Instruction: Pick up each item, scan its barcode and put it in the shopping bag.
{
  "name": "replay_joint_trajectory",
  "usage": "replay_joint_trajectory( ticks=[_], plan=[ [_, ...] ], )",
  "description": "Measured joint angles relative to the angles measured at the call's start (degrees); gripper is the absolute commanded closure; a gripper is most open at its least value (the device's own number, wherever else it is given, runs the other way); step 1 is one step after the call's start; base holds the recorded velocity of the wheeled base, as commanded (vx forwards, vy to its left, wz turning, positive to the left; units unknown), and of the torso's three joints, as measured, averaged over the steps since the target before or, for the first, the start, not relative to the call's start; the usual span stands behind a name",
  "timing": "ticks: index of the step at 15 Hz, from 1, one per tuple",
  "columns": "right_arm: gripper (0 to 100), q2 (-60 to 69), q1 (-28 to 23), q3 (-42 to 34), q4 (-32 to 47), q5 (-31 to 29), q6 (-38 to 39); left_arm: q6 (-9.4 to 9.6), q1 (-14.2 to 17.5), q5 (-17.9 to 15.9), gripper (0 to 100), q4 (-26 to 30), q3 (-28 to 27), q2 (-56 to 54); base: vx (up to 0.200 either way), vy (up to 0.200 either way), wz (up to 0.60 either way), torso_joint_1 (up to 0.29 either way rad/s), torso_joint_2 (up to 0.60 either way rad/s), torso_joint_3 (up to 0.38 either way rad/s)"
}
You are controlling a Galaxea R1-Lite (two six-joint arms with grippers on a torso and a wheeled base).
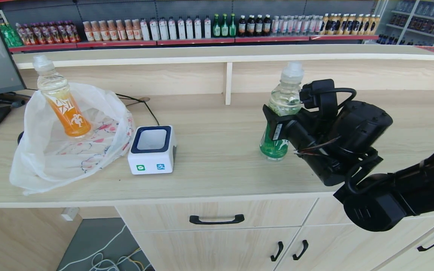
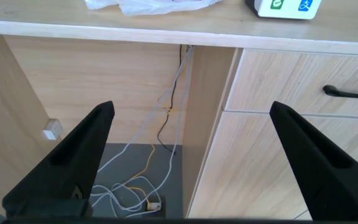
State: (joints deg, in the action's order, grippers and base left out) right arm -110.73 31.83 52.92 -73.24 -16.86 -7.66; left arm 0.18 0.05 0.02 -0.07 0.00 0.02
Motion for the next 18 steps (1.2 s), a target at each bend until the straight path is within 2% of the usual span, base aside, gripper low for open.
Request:
replay_joint_trajectory(
  ticks=[12,18],
  plan=[
    [100,5.22,0.72,-2.16,0.05,0.59,-0.26,0.0,0.0,0.0,0,0.0,0.0,0.0,0.0,0.0,0.0,0.0,0.0,0.0],
    [100,16.21,2.07,-13.45,0.11,0.39,-4.44,-0.02,0.02,0.0,0,0.0,0.0,0.0,0.0,0.0,0.0,0.0,0.0,0.0]
  ],
)
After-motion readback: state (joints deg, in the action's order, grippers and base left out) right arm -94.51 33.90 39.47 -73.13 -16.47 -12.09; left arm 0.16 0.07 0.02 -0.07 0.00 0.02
